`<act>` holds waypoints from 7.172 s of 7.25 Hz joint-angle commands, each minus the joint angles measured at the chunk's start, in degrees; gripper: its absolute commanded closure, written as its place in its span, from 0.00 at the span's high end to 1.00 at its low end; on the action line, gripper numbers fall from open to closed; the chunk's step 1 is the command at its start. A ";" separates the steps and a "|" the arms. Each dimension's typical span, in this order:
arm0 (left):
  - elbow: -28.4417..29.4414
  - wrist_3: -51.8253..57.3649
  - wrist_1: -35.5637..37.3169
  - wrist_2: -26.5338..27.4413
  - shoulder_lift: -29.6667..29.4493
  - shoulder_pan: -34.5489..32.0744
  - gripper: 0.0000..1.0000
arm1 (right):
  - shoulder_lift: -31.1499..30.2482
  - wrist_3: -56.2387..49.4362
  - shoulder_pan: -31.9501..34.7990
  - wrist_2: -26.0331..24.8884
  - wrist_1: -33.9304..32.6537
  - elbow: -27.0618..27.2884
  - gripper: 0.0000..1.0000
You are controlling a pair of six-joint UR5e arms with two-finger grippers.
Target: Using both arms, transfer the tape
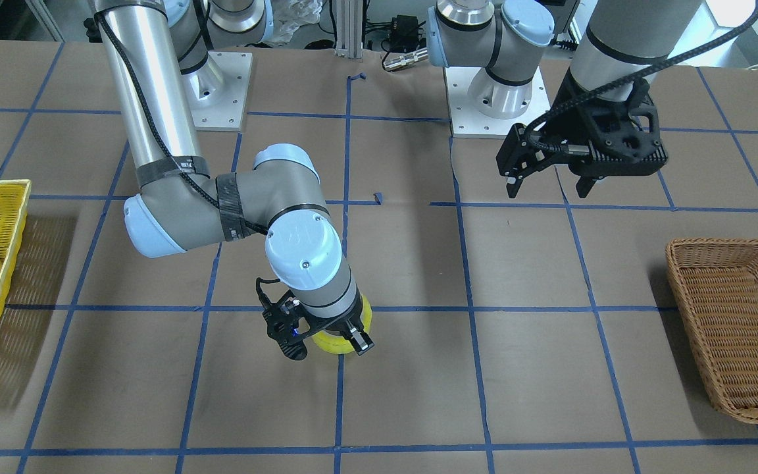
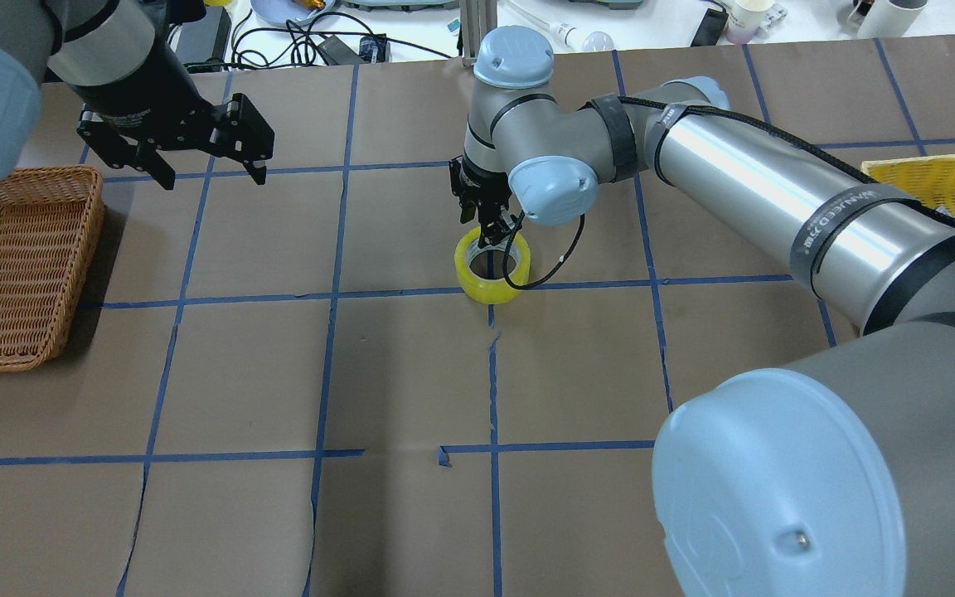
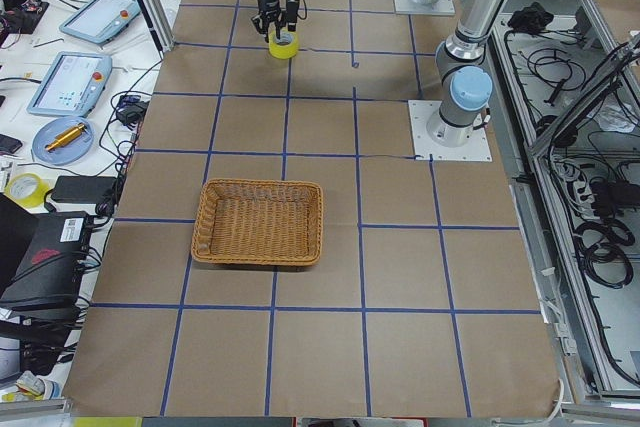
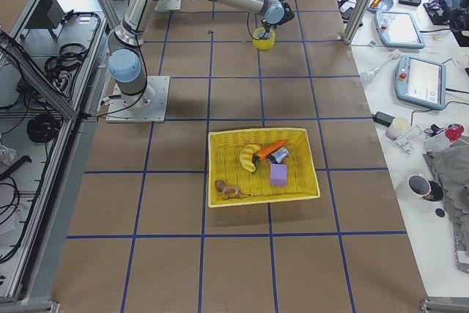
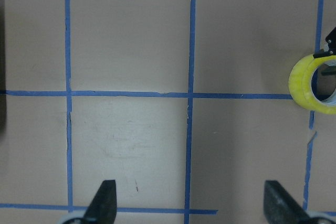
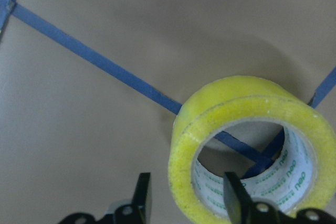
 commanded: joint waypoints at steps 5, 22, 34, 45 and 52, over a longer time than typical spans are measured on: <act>-4.20 -3.62 14.24 -3.90 -9.50 -6.35 0.98 | -17.14 -49.41 -19.01 -6.71 19.48 0.53 1.00; 3.87 0.27 8.95 -3.65 -18.78 3.15 0.03 | -29.12 -79.47 -15.64 -10.67 30.42 3.00 1.00; 12.23 57.88 20.34 -1.88 -35.99 44.61 0.00 | -32.72 -78.95 -16.34 -11.02 24.53 9.59 1.00; 6.96 36.51 8.00 -1.97 -16.70 28.75 1.00 | -32.46 -77.01 -15.98 -11.72 24.88 10.12 1.00; 2.66 -4.61 -1.10 -1.88 -0.14 -0.99 1.00 | -32.81 -77.11 -15.98 -11.72 24.62 11.08 1.00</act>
